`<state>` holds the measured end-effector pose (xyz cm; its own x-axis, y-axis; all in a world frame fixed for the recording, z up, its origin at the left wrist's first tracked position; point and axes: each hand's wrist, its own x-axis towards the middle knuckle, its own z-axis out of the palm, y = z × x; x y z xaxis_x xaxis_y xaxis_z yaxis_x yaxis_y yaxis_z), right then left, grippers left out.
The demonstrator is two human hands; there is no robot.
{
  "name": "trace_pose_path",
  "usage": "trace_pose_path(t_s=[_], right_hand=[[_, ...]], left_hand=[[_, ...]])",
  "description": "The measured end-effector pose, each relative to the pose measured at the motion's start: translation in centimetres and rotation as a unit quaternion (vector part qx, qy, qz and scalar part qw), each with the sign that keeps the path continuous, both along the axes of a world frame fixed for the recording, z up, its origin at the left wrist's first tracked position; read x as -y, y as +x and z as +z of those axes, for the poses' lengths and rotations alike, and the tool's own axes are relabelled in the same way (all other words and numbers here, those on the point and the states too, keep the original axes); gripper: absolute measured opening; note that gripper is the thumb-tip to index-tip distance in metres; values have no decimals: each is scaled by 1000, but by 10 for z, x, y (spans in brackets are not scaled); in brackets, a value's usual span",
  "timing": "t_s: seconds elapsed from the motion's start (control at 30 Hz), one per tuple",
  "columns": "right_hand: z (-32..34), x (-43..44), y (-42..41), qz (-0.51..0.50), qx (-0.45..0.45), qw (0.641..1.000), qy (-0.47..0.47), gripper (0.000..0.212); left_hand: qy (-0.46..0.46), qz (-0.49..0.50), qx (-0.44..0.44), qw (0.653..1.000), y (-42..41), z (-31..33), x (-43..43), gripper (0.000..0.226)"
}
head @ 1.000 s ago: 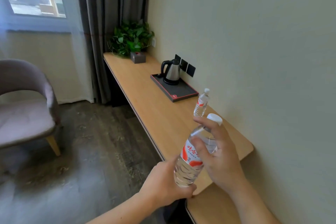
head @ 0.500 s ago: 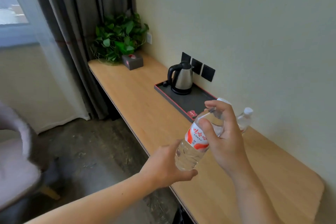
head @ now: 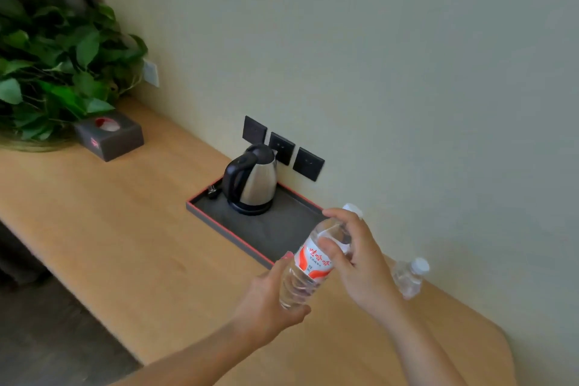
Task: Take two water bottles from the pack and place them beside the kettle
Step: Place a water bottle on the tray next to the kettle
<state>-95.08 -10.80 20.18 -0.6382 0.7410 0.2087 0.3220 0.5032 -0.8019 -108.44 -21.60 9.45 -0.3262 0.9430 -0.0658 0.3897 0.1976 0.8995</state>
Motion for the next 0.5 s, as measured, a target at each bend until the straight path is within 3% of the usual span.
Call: trace_pose_path(t_s=[0.23,0.37,0.5], right_hand=[[-58,-97,-71,-108,24,994,-20,24],[-81,-137,-107,-117,9,993,18,23],[-110,-163,-132,-123,53,988,74,34]], left_hand=[[-18,-18,-51,998,-80,-58,-113,81],[14,-4,-53,998,-109,-87,-166,78],[33,-5,-18,999,-126,-120,-208,73]])
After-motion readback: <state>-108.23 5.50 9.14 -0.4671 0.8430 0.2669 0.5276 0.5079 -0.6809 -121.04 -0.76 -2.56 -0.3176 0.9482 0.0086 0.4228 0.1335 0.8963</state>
